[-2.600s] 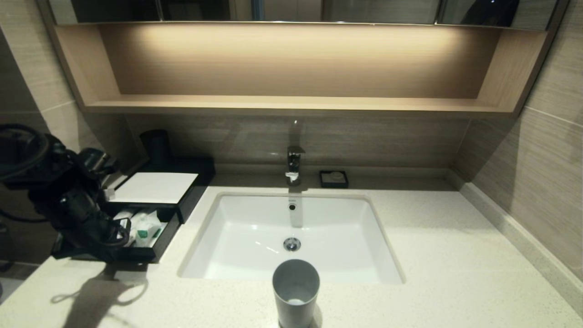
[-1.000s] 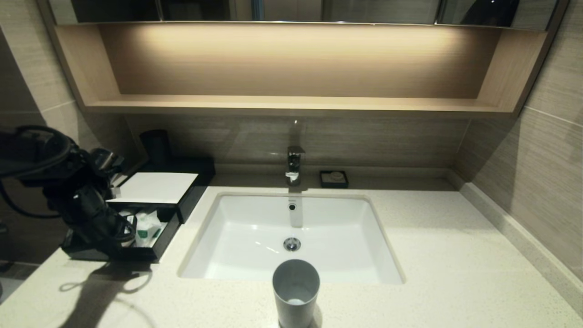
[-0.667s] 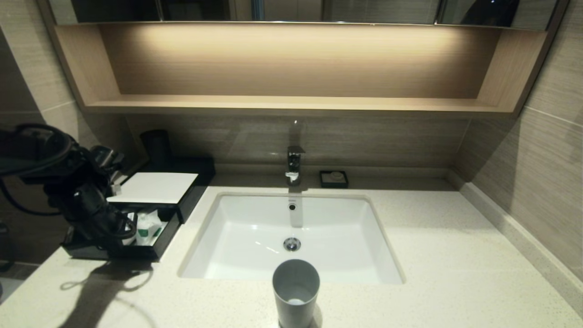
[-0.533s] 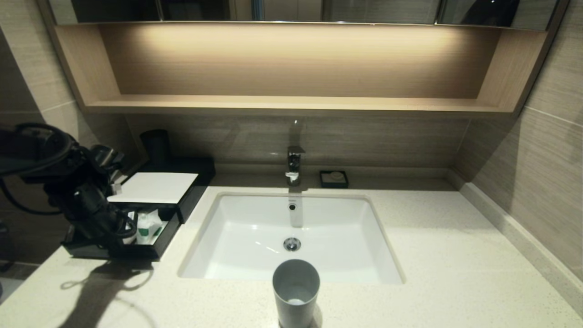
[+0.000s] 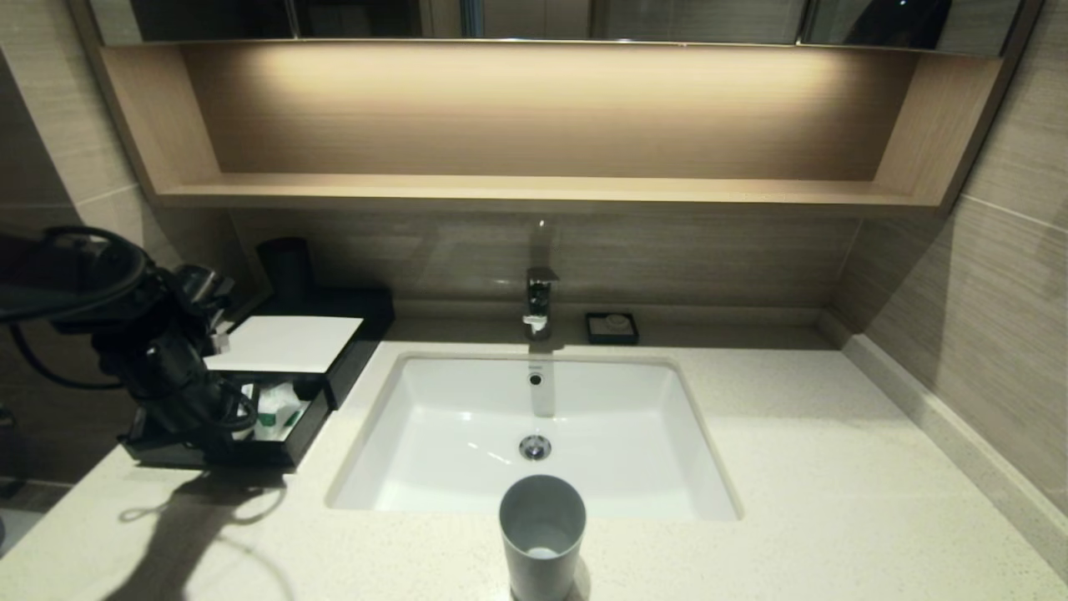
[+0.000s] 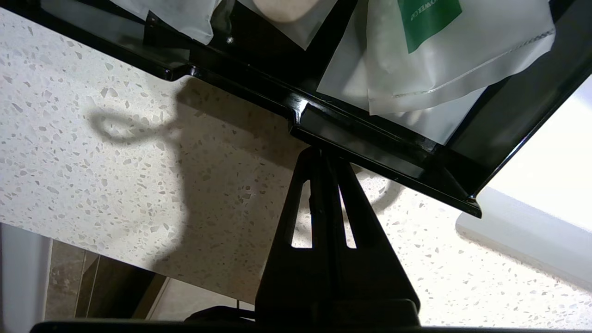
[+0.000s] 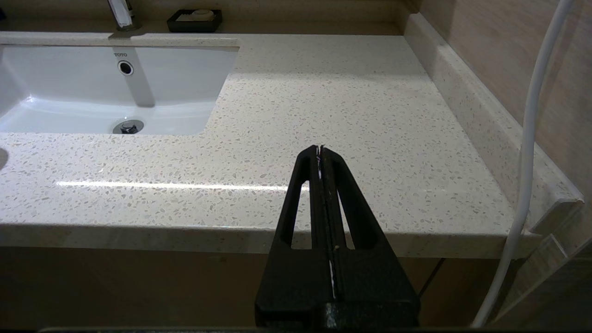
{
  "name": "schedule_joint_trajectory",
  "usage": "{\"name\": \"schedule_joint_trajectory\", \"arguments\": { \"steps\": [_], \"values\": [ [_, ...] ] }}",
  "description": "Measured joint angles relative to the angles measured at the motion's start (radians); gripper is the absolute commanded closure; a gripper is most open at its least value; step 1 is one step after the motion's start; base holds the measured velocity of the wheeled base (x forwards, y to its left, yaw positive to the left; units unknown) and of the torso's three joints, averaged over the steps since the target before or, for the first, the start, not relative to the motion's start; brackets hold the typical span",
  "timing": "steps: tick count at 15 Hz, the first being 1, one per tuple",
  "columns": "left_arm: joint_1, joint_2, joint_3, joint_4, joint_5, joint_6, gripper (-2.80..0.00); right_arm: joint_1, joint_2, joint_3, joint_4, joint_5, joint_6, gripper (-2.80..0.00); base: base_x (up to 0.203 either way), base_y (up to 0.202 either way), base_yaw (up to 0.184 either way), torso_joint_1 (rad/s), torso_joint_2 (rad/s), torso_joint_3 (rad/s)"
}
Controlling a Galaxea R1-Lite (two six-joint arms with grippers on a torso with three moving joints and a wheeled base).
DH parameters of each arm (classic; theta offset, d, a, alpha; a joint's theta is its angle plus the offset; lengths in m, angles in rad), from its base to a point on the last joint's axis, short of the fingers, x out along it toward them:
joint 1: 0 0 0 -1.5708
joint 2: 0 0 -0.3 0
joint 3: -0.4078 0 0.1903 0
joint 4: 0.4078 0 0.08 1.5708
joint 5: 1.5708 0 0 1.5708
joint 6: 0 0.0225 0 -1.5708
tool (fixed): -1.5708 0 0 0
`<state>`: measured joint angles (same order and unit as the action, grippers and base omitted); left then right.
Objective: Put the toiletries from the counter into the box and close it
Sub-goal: Close the drawer
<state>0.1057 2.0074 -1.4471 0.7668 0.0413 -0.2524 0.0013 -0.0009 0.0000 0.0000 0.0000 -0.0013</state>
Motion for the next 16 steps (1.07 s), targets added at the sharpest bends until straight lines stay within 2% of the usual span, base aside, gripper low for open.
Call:
{"name": "schedule_joint_trajectory", "arguments": {
  "steps": [16],
  "values": [
    [-0.019, 0.044, -0.101, -0.007, -0.001, -0.031, 0.0, 0.0, 0.0, 0.0, 0.0, 0.0, 0.0, 0.0, 0.0, 0.0, 0.0, 0.0, 0.0, 0.0]
  ]
}}
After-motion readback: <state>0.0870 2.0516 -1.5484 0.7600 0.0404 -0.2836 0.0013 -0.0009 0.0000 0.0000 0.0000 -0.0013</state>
